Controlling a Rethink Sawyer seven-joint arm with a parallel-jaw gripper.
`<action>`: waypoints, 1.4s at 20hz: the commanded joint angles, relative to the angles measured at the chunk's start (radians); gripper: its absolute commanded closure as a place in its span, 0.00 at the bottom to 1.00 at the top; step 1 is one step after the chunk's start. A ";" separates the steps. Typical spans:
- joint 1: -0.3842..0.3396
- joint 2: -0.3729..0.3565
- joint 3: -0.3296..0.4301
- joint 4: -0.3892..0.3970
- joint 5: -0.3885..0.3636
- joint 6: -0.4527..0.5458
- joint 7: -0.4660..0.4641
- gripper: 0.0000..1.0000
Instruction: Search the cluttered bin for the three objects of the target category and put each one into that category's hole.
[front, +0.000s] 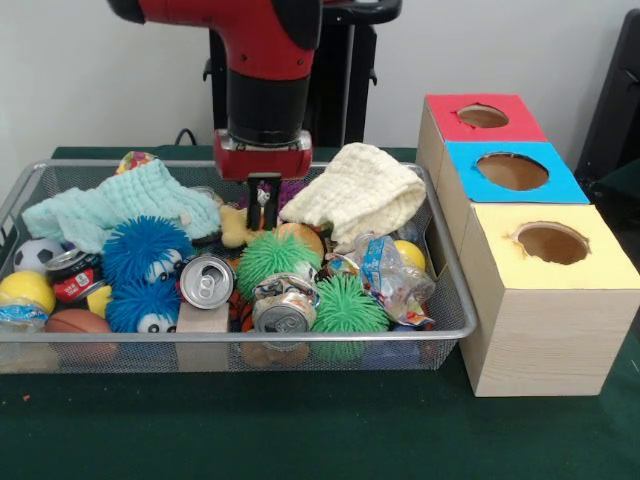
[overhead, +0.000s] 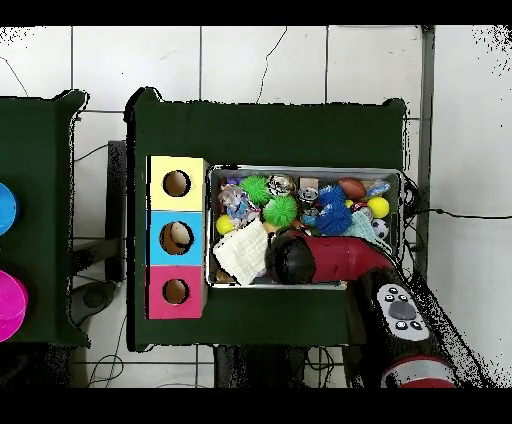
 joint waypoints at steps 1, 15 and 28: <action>0.053 -0.135 0.037 0.097 -0.023 -0.016 0.085 1.00; 0.072 -0.291 0.079 0.136 0.090 0.134 0.055 1.00; 0.178 -0.396 0.038 0.252 0.261 0.223 0.188 1.00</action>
